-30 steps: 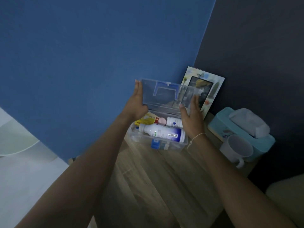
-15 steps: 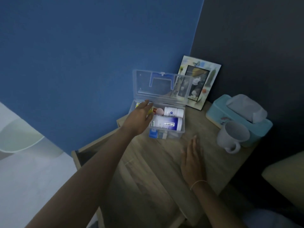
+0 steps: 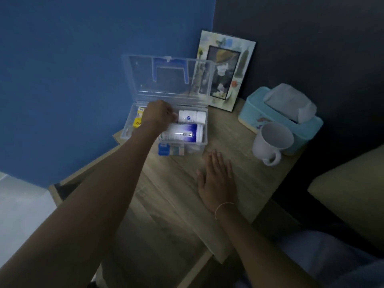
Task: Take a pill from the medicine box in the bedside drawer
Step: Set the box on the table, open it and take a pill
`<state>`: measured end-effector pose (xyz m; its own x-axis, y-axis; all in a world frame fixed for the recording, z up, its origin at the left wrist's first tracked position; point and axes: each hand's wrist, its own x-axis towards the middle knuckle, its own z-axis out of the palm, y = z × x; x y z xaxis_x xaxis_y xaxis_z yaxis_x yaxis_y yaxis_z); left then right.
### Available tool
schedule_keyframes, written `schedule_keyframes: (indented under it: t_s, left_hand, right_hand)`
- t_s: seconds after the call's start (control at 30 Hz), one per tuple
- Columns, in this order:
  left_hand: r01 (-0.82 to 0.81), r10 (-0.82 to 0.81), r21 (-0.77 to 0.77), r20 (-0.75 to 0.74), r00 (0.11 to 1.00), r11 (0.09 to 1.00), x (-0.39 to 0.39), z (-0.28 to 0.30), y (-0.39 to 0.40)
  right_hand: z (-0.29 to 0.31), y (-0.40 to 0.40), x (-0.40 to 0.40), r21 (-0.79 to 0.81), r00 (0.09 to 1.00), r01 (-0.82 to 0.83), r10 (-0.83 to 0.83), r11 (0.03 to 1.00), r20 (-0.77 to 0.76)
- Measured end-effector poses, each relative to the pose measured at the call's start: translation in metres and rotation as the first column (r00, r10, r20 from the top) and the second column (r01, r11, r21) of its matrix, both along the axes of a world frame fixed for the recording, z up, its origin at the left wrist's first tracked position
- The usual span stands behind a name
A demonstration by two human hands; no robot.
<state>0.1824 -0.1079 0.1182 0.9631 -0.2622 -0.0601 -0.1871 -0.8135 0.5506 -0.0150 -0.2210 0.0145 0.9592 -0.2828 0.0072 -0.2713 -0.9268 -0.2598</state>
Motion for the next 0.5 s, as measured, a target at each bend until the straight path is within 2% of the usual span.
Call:
schedule_keyframes:
  t_s: [0.17,0.33,0.5]
  left_hand:
    - [-0.079,0.079,0.012,-0.013,0.997,0.997,0.007,-0.002,-0.010]
    - [-0.085,0.085,0.008,-0.074,0.994,0.996,0.009,-0.002,-0.012]
    - [-0.137,0.148,-0.185,0.050,0.988,0.973,-0.008,0.014,-0.005]
  right_hand:
    - [-0.005,0.000,-0.001,-0.022,1.000,0.010,-0.010,1.000,0.009]
    - [-0.007,-0.001,0.000,-0.030,1.000,0.011,-0.011,0.999,0.015]
    - [-0.010,-0.003,-0.001,-0.023,0.999,0.013,-0.012,1.000,0.044]
